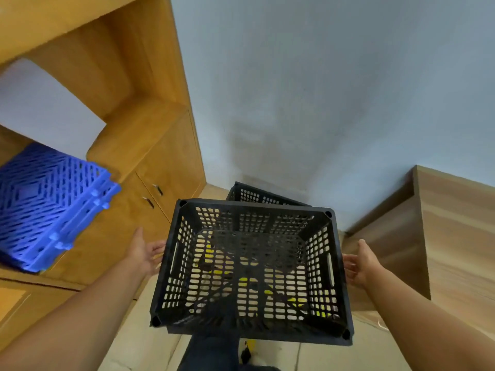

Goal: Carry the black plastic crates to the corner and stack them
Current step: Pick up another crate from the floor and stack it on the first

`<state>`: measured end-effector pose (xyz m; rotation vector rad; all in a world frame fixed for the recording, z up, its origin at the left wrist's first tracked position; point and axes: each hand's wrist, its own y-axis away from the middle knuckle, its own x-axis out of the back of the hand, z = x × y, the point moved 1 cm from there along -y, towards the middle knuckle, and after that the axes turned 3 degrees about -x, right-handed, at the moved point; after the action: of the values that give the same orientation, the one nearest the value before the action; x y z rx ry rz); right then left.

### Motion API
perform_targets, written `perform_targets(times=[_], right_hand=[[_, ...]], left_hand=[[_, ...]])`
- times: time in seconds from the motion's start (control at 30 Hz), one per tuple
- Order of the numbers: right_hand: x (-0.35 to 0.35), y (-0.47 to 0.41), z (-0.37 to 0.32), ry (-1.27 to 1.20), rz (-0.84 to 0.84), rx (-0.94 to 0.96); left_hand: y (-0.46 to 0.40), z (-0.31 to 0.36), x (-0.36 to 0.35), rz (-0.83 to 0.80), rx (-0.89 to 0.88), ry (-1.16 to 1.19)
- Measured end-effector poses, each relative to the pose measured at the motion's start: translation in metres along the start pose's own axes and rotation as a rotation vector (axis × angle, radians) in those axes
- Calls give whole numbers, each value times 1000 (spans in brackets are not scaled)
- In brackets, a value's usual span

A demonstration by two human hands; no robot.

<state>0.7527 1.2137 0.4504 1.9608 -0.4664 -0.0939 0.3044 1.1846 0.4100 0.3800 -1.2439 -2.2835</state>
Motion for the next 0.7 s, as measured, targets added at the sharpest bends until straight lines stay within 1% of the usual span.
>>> perform_targets(times=[0.27, 0.43, 0.6, 0.7], right_hand=[[-46, -20, -41, -96, 66, -26], [-75, -34, -66, -162, 113, -24], [-89, -56, -91, -214, 151, -27], [-93, -77, -108, -233, 146, -37]], left_hand=[[-66, 96, -42, -76, 22, -160], [-108, 149, -75, -128, 32, -188], [-134, 179, -110, -154, 21, -269], [-154, 190, -133, -161, 19, -275]])
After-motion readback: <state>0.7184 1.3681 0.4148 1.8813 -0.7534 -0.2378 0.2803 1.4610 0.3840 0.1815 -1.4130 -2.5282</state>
